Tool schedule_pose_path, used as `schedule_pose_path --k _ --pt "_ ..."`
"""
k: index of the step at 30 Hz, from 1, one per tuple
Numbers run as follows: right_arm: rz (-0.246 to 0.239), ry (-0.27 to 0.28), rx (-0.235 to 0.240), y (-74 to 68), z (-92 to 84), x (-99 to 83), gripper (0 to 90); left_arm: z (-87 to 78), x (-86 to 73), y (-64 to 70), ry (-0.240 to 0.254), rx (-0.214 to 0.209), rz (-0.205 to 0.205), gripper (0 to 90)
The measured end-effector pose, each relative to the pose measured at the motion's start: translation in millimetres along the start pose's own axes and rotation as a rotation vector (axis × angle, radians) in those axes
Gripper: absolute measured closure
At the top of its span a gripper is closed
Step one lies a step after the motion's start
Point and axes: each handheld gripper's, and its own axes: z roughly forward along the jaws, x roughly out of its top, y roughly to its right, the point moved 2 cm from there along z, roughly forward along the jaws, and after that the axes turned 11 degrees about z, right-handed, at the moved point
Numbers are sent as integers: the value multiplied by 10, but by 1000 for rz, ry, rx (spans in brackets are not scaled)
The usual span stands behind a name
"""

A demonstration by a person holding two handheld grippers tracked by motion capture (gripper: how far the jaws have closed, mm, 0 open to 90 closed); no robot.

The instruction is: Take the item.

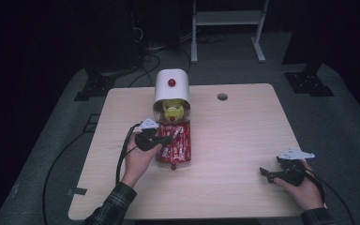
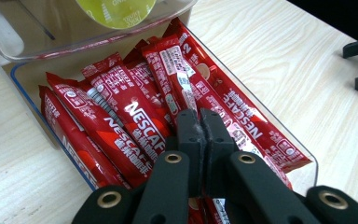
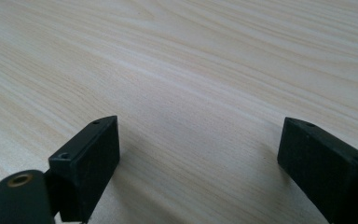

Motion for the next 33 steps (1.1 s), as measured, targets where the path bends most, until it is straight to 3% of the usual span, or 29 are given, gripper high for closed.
schedule_pose_path --k 20,33 --pt "-2 1 0 2 1 0 117 -85 42 38 40 -49 21 899" --pt "-2 1 1 2 1 0 117 -197 41 13 66 -63 9 899"
